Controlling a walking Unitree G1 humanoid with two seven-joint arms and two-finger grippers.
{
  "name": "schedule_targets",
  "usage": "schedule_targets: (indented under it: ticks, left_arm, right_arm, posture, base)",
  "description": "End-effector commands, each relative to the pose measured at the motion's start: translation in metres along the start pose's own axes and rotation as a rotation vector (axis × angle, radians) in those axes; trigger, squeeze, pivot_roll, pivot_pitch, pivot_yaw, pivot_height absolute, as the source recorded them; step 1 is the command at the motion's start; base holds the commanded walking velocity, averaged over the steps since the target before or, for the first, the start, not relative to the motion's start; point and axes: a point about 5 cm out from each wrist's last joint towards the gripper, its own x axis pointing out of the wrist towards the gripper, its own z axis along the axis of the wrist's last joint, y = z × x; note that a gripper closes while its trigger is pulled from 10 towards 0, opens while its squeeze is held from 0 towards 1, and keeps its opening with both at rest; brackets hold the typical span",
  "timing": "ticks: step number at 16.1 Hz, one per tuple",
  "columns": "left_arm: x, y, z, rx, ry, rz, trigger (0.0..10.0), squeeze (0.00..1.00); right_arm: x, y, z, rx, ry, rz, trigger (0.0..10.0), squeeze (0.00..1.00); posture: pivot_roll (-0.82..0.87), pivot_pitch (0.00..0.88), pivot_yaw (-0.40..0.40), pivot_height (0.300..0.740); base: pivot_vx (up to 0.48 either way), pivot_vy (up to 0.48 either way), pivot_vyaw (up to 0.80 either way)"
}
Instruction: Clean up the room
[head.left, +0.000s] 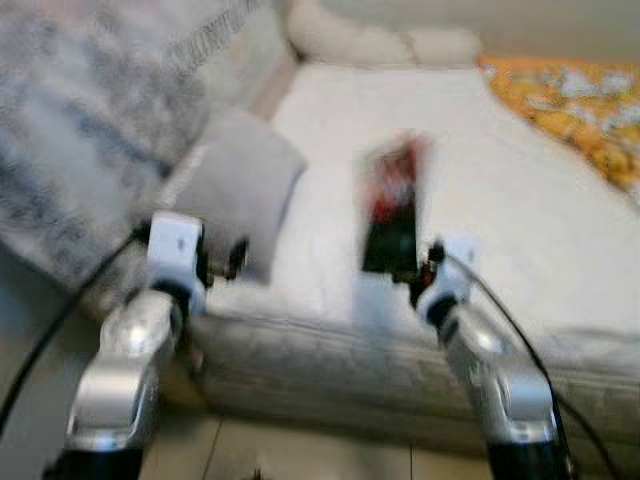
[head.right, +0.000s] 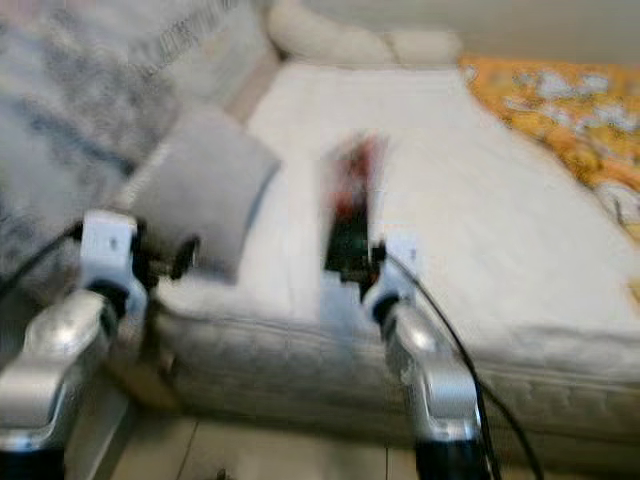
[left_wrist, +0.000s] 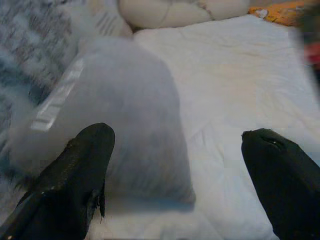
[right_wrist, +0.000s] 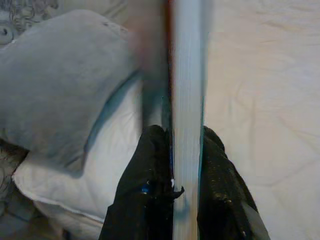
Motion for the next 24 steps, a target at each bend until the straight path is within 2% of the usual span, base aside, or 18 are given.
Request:
schedule_targets:
  ticks: [1,24]
  left_arm:
    - [0.0012,-0.0063,0.0001,-0.002,-0.001,-0.023,10.0,0.48]
    - [0.0049,-0.0067,0.0015,0.000,-0.008,-0.028,10.0,0.49]
  right_arm:
    - [-0.0019,-0.0055,0.0131,-0.018,-0.056,-0.020,10.0,0.00]
    - [0.0009,-0.0057,0.0150,-0.036,-0.055,-0.015,10.0,0.00]
  posture:
    - [0.05,0.000,0.017,0.740]
    - [0.05,0.000,0.015,0.740]
  base:
    - [0.326,0.000,0.00]
    - [0.329,0.000,0.00]
